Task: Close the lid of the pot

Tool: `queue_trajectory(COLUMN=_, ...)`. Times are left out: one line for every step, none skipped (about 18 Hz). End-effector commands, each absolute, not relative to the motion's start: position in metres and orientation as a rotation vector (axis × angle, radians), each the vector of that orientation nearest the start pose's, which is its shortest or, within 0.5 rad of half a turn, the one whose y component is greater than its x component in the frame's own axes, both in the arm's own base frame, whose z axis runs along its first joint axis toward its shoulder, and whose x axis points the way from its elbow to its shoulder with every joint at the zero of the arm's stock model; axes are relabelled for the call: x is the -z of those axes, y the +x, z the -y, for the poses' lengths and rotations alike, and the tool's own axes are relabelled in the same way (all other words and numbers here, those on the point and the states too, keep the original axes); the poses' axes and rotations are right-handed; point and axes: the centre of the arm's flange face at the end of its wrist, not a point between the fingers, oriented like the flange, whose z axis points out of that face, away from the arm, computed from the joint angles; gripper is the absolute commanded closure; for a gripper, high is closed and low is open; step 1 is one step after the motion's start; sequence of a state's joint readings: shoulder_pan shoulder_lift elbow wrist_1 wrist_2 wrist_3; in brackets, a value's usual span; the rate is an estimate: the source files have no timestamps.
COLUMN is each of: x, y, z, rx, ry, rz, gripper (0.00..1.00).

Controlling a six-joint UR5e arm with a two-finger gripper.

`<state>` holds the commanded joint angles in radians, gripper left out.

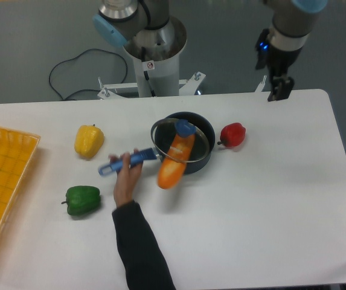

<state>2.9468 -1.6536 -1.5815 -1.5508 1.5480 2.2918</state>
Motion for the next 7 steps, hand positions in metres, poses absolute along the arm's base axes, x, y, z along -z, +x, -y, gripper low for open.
queue_trajectory(x=-0.444, y=-0.48, z=-0.236, rx=0.094, ry=-2.769, rz=-1.365, gripper=0.0)
queue_trajectory(x=-0.445, y=-0.479, z=-0.237, rx=0.088, ry=-2.768, rz=-1.367, gripper=0.0)
queue_trajectory(x=-0.448, y=-0.477, z=-0.239, rx=0.079, ry=-2.765, rz=-1.377, gripper=0.0)
queue_trajectory(x=-0.45, y=-0.474, z=-0.241, rx=0.069, ry=-2.761, rz=-1.383, gripper=0.0)
queue_trajectory(x=-0.45, y=-0.473, z=-0.244, rx=0.07, ry=-2.758, rz=-1.392, gripper=0.0)
queue_trajectory(x=-0.45, y=-0.472, z=-0.247, rx=0.07, ry=-2.754, rz=-1.397, gripper=0.0)
queue_trajectory(x=-0.449, y=-0.471, z=-0.247, rx=0.071, ry=-2.753, rz=-1.394, gripper=0.0)
